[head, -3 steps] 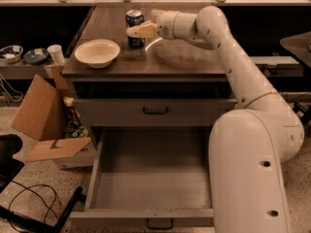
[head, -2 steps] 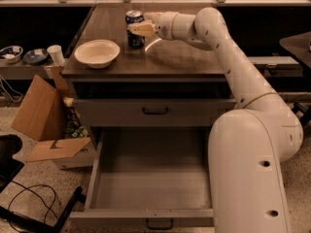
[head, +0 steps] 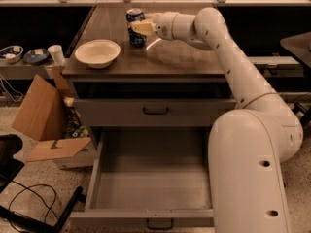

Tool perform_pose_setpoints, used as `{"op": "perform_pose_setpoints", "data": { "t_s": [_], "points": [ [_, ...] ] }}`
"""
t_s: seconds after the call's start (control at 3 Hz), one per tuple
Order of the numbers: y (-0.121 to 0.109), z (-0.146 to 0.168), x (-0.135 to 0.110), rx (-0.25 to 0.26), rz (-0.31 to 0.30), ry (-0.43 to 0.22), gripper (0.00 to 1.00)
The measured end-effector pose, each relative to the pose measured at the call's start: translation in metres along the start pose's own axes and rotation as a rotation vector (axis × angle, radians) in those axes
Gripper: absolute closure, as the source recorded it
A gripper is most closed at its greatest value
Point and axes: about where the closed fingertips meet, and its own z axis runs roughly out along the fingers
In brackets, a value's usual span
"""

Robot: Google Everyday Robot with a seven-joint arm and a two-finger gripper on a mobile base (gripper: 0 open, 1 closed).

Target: Place pepsi can into middle drawer

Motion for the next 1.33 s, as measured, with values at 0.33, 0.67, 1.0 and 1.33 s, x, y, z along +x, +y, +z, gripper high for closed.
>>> {"op": "perform_pose_setpoints", "data": {
  "t_s": [0.33, 0.67, 1.0, 1.33],
  "points": [
    [0.0, 0.0, 0.0, 0.0, 0.0, 0.0, 1.0],
    [0.0, 0.0001, 0.0, 0.0, 0.0, 0.0, 1.0],
    [0.0001, 0.0001, 0.0, 0.0, 0.0, 0.0, 0.82],
    [0.0001, 0.0001, 0.0, 0.0, 0.0, 0.0, 0.58]
  ]
}}
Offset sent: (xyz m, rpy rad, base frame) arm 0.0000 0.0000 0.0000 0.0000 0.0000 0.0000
